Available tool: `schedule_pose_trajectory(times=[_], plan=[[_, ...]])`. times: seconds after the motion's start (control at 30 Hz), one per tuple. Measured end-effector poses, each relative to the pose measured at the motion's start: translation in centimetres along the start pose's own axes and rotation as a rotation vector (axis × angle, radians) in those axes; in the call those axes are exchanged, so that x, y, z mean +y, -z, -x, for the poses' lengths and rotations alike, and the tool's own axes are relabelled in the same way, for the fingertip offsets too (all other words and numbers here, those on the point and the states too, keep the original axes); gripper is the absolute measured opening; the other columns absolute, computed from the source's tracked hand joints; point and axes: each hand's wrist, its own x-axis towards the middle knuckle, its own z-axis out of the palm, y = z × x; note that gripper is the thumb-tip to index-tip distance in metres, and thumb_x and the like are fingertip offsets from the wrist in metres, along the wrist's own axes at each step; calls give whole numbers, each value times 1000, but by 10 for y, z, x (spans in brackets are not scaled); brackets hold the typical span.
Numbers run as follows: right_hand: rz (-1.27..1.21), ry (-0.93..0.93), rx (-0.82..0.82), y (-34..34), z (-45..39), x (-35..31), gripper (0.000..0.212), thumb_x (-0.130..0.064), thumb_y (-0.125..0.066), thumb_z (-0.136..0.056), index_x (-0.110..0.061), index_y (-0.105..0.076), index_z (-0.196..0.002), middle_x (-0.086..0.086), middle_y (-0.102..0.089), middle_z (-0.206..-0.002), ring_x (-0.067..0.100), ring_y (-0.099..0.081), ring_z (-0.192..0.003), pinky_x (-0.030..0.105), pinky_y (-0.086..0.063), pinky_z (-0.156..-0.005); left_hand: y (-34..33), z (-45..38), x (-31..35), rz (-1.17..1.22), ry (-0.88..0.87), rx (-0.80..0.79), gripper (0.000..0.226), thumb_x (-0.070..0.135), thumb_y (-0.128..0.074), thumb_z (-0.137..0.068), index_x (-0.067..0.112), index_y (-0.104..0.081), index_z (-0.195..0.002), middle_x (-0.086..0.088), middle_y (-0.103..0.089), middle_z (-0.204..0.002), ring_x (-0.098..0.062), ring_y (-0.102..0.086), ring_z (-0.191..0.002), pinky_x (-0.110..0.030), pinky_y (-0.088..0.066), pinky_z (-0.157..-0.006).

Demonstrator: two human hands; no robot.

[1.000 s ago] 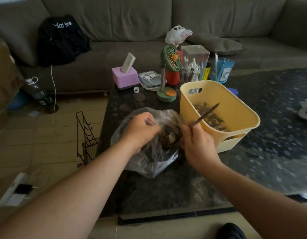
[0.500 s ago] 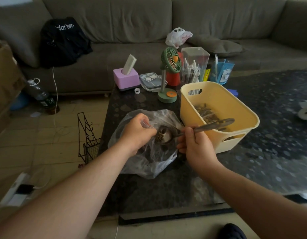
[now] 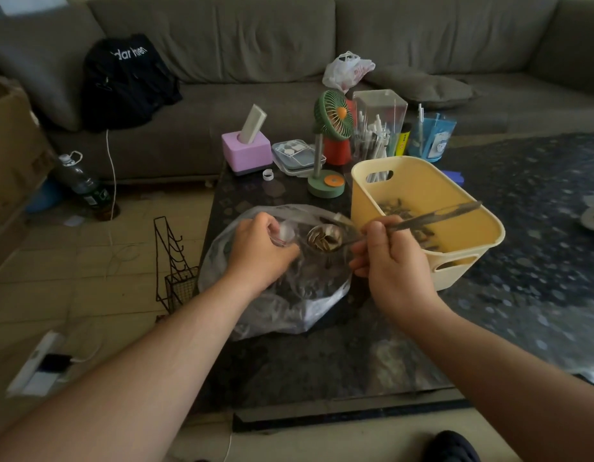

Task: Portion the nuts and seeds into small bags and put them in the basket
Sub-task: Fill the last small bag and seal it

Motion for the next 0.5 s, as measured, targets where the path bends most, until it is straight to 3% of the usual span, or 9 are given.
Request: schedule_pose_trajectory(times=[0.13,0.3,0.37,0.5], plan=[[-15,53,31,4,-5,-13,21,-40,-44,-110,-28,-59,-103,1,-73,-88,17,-74,-77,52,-63,-78,14,7,2,-67,-55,-200,53,36,-90,-80,35,-54,-119,13,-58,-119,-8,-58,-106,-32,-52,-86],[75,110,32,8,-12,-20,25,-46,-42,-109,-31,-61,-100,-3,-73,-88,14,-74,-77,51,-63,-78,22,9,-6,-91,-67,-298,54,33,-92,-80,38,-55,-119,18,-60,-118,-3,-60,-105,-22,-48,-81],[87,113,23,7,-13,-20,26,-46,-42,-109,-30,-61,-101,-3,-73,-88,13,-74,-77,51,-63,-79,21,10,-9,-65,-57,-267,57,33,-93,-79,39,-57,-124,18,-64,-119,-5,-62,-110,-27,-54,-88],[85,119,-13,3,-12,-18,23,-45,-44,-109,-32,-61,-101,-3,-74,-89,14,-74,-78,50,-63,-79,22,8,-14,-22,-16,-317,95,34,-97,-74,36,-45,-153,15,-67,-137,-8,-61,-126,-41,-53,-110]])
